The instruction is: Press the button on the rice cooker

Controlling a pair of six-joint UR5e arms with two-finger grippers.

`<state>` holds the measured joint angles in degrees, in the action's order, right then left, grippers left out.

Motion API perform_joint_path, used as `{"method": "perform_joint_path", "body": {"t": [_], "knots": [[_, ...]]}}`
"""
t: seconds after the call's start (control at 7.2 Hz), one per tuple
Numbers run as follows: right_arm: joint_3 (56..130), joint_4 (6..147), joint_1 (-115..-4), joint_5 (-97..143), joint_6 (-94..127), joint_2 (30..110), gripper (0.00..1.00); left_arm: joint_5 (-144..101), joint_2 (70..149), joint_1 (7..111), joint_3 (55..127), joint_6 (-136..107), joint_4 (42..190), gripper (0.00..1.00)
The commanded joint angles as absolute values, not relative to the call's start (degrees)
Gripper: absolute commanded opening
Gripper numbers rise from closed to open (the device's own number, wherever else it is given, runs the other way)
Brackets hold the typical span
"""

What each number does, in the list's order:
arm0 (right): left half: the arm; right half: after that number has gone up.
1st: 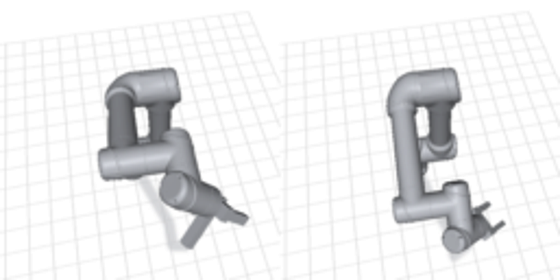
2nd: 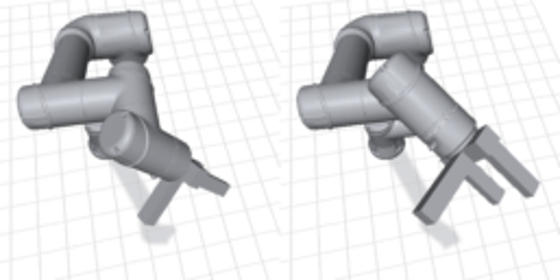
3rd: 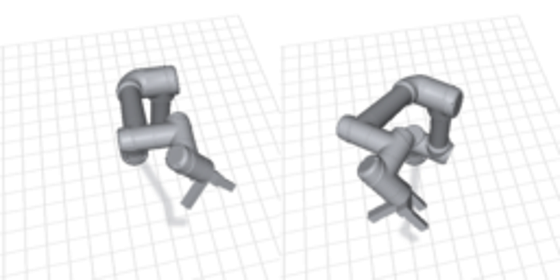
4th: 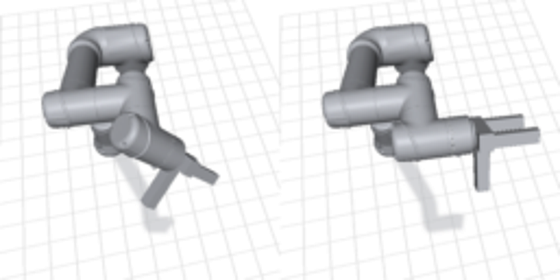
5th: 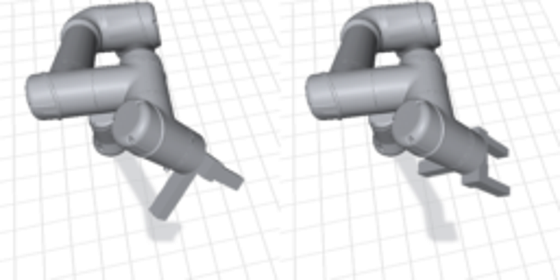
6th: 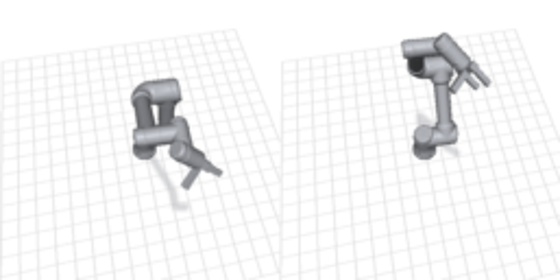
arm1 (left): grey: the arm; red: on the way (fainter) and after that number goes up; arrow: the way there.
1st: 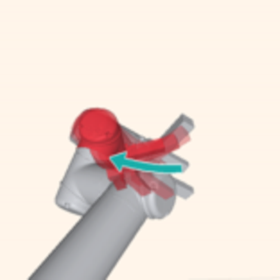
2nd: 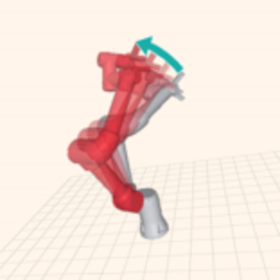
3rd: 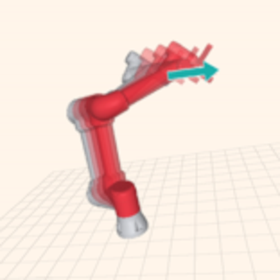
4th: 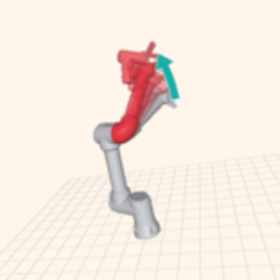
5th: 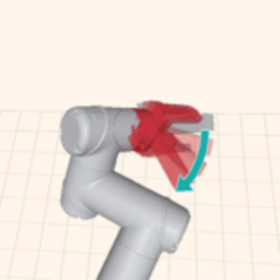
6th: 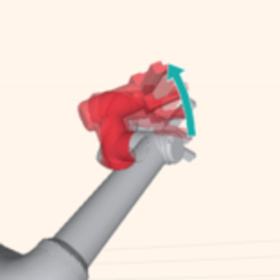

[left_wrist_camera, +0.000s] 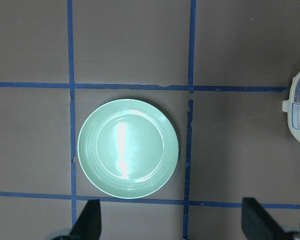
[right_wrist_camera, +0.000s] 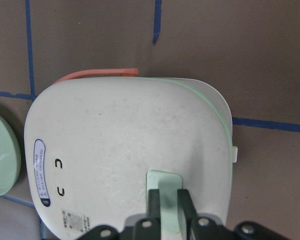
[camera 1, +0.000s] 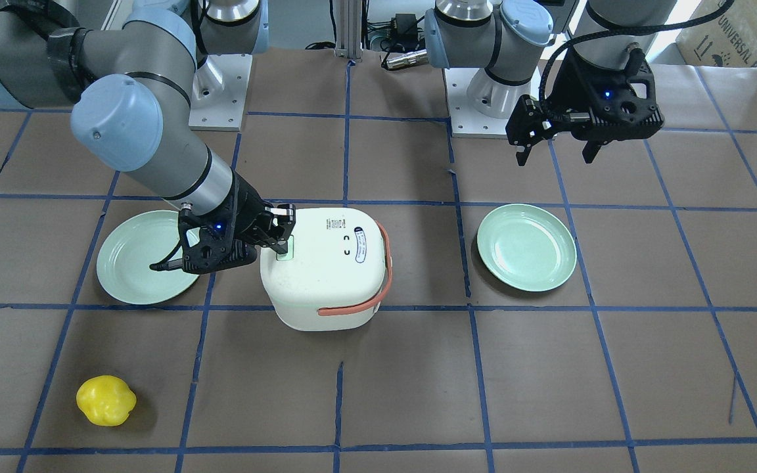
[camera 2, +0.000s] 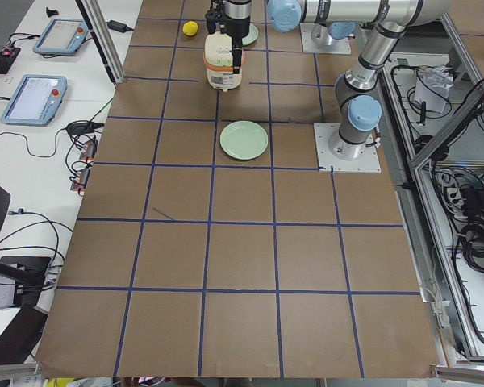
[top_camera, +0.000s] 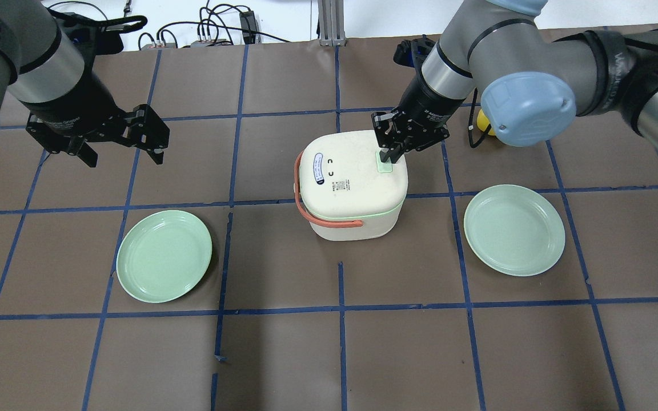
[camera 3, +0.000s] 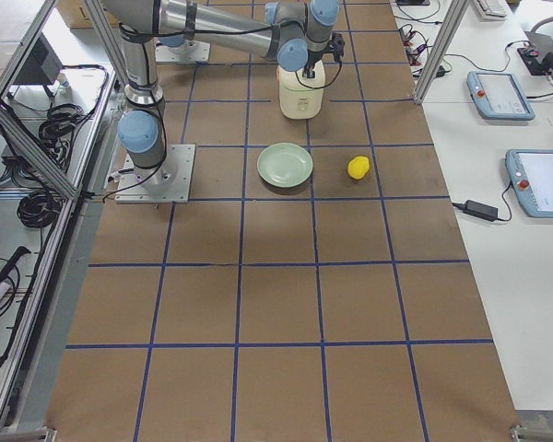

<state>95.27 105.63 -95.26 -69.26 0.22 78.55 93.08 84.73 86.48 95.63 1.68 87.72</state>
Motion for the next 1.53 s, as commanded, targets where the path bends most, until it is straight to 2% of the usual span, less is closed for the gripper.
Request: {"method": "perform_joint_path", "body": {"t": [0.0, 0.69, 1.39], "knots": [[94.92, 104.51, -95.27, -71.35, 0.00, 82.94, 0.99, 93.08, 84.73, 86.48, 95.62, 1.67, 87.71, 1.00], [87.99, 99.32, -92.91, -83.14, 0.09, 87.97, 1.00, 93.08, 84.73, 86.48, 95.62, 1.67, 87.80, 1.00], [88.77, 90.91, -85.43, -86.31, -0.26, 90.53, 1.00, 93.08, 84.73, 86.48, 95.62, 1.67, 87.72, 1.00]]}}
